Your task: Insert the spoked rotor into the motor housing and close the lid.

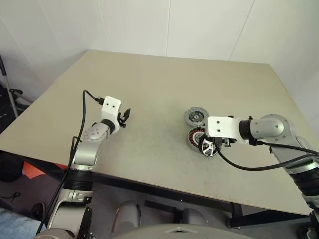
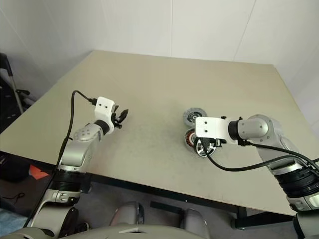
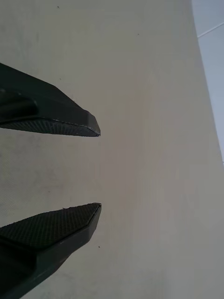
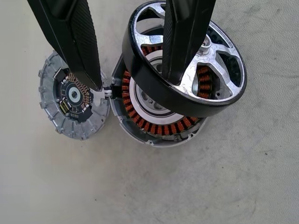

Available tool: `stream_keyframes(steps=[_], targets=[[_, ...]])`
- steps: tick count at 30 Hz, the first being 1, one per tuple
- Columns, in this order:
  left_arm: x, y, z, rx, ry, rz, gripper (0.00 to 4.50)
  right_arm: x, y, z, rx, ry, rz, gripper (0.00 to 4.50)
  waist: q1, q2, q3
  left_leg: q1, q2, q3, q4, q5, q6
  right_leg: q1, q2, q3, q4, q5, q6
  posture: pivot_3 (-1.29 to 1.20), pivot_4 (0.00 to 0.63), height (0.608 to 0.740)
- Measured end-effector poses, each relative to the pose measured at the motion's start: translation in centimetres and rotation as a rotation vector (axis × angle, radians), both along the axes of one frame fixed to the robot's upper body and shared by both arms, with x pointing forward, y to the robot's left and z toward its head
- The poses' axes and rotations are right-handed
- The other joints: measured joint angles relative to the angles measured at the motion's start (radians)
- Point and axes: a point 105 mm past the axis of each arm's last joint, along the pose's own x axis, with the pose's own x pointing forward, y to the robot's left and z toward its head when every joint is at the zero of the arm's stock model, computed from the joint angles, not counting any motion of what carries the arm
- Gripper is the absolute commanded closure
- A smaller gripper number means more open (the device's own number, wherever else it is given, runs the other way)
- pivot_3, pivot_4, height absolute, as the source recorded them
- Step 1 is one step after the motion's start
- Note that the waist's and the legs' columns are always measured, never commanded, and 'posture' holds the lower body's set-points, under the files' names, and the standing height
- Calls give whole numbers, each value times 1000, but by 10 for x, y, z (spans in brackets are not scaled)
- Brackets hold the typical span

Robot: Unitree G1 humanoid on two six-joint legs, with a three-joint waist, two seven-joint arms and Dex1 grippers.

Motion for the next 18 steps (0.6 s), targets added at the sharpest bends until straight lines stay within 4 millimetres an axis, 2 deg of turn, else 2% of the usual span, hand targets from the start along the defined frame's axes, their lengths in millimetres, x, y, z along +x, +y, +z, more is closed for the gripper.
stream_keyframes(steps=[2, 5, 6, 18], targets=[[-1, 1, -1, 1, 4, 2, 2086, 2, 0, 1, 1, -4, -3, 3182, 0, 0, 0, 0, 0, 0, 0, 0, 0, 0, 0, 0, 0, 0, 0, 0, 0, 740], [-1, 1, -2, 1, 5, 2, 2086, 3, 0, 3, 1, -9, -5, 4316, 0, 0, 0, 0, 0, 0, 0, 0, 0, 0, 0, 0, 0, 0, 0, 0, 0, 740], [-1, 1, -2, 1, 5, 2, 2086, 4, -1, 3, 0, -11, -8, 4473, 0, 0, 0, 0, 0, 0, 0, 0, 0, 0, 0, 0, 0, 0, 0, 0, 0, 740], [-1, 1, -2, 1, 4, 3, 2086, 8, 1, 9, 3, -41, -6, 4473, 0, 0, 0, 0, 0, 0, 0, 0, 0, 0, 0, 0, 0, 0, 0, 0, 0, 740]])
